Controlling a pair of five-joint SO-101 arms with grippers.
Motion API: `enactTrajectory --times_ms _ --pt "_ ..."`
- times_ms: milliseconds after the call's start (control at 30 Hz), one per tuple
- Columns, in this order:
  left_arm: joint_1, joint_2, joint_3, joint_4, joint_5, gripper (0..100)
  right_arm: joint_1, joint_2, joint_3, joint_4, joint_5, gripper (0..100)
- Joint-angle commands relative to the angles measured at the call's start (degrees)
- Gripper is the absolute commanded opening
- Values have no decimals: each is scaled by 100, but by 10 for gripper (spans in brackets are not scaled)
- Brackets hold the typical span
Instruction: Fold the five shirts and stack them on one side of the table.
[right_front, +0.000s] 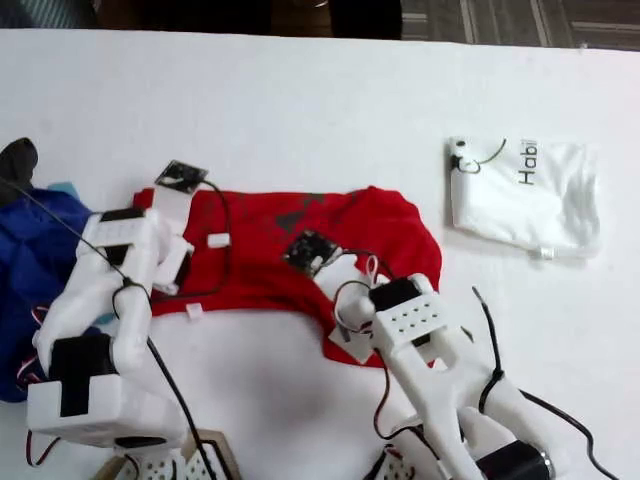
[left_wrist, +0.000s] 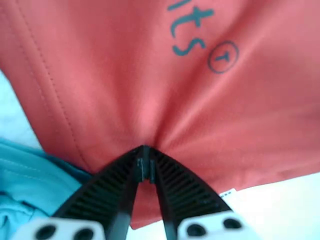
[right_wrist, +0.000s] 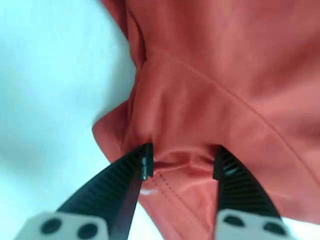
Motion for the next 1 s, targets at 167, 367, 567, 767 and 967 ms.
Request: enactTrajectory --times_ms 167,367,567,767,967 --pt "-18 -70 -13 -158 18 27 -22 -224 -738 1095 26 205" --pt "-18 -70 -13 -158 18 27 -31 -690 -1257 1552 158 205" --pt "-18 -70 -13 -158 18 27 -453 -1534 -527 2009 571 213" --pt "-18 -70 -13 -158 18 27 -532 -1569 237 1429 756 328" --pt "-18 -70 -13 -158 18 27 -558 -857 738 690 993 319"
